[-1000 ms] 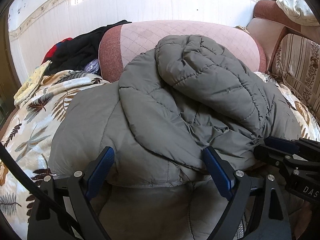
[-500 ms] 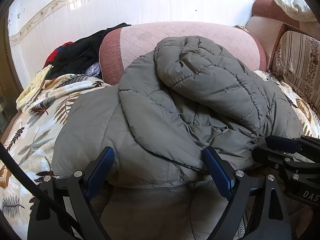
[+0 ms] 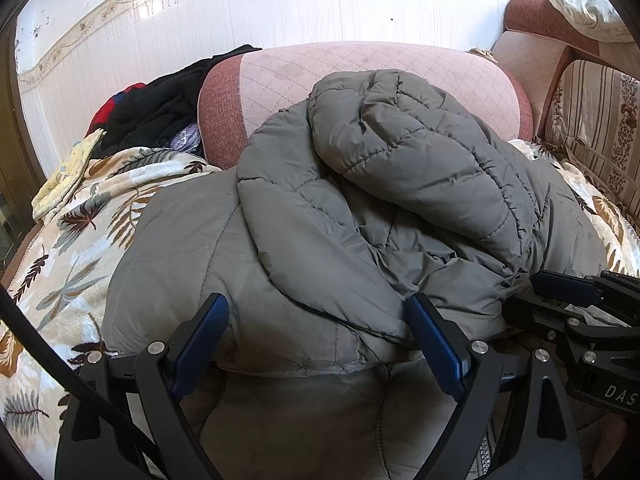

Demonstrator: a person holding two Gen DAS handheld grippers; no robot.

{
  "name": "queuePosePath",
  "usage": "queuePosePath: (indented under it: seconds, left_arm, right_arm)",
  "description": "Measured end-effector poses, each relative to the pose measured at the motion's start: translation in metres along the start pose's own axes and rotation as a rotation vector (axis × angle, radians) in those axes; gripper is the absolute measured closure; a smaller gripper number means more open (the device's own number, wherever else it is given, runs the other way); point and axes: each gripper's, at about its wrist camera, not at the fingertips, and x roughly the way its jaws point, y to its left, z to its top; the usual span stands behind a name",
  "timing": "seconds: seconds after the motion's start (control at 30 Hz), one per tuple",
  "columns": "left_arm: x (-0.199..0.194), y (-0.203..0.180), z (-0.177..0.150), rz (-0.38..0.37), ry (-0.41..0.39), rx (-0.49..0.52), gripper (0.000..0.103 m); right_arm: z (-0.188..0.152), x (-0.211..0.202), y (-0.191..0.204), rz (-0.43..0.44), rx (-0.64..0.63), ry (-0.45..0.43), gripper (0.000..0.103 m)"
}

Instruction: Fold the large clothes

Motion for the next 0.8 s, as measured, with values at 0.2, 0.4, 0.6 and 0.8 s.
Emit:
queuePosePath:
  seconds: [0.2, 0.4, 0.6, 0.8]
  left_arm:
    - [-0.002, 0.001, 0.000, 0.006, 0.004, -0.001, 0.013]
    - [-0.019, -0.008, -0.006, -0.003, 0.008, 0.023, 0.013]
    - [-0.059, -0.021, -0.037, -0.016, 0.018, 0.071, 0.013]
    - [-0.104, -0.020, -0.082, -0.078, 0.078, -0.036, 0.013]
  right_arm:
    - [-0.002, -0.010, 0.008, -0.024, -0.020, 0.000, 0.050]
    - [-0.011, -0.050, 0.015, -0.051, 0.012, -0.027, 0.049]
    - [-0.063, -0.110, 0.004, -0.046, 0.136, -0.038, 0.045]
    - [-0.130, -0.155, -0.017, -0.080, 0.185, 0.014, 0.045]
